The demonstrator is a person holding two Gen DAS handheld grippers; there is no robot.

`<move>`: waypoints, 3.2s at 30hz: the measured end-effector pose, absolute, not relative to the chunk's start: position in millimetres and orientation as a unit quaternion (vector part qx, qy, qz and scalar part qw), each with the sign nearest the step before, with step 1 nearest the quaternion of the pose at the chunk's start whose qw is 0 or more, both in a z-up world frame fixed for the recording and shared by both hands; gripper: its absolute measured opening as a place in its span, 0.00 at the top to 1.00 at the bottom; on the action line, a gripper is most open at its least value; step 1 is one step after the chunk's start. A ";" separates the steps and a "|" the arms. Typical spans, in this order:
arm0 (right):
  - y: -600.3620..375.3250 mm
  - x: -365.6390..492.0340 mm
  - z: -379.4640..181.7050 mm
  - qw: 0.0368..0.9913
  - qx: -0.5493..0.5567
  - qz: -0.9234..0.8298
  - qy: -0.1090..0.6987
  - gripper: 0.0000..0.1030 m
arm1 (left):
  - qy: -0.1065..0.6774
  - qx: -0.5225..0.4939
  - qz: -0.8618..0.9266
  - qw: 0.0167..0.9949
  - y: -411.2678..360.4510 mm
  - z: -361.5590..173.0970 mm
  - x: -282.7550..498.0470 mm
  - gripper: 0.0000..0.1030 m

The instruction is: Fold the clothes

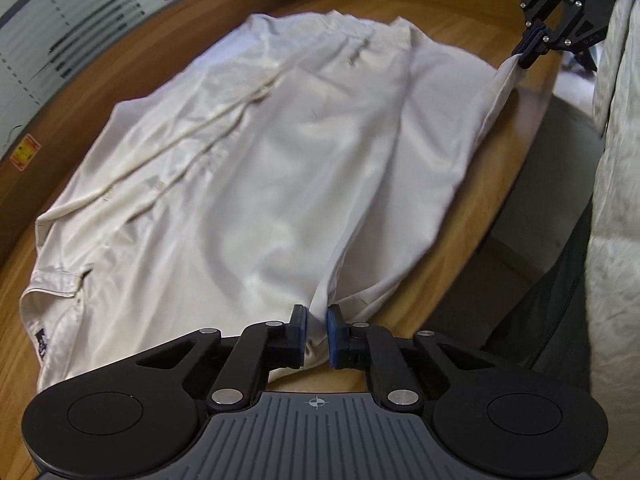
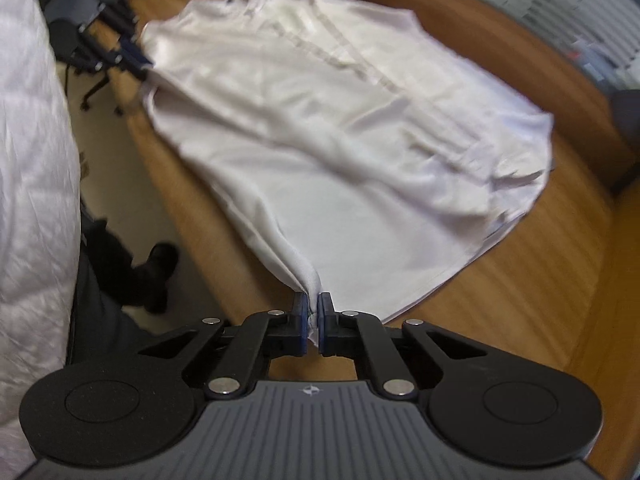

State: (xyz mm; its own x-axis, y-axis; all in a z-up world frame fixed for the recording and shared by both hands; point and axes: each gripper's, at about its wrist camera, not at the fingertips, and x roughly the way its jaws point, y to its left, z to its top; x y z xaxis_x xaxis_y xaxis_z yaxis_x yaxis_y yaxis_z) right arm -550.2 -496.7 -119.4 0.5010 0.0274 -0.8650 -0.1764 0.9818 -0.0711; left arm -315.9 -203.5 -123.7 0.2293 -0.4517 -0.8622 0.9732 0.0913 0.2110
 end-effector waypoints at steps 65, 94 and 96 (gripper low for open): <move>-414.1 -254.8 -99.7 0.866 -0.023 0.036 0.499 0.64 | 0.479 0.212 -0.446 0.726 -85.6 -130.4 -109.9 0.65; -360.2 -162.1 -142.7 0.858 -0.059 -0.007 0.511 0.77 | 0.472 0.163 -0.433 0.750 -93.7 -121.1 -2.8 0.94; -364.3 -165.1 -136.0 0.863 -0.042 -0.025 0.503 0.70 | 0.465 0.164 -0.432 0.755 -91.8 -116.9 3.3 0.92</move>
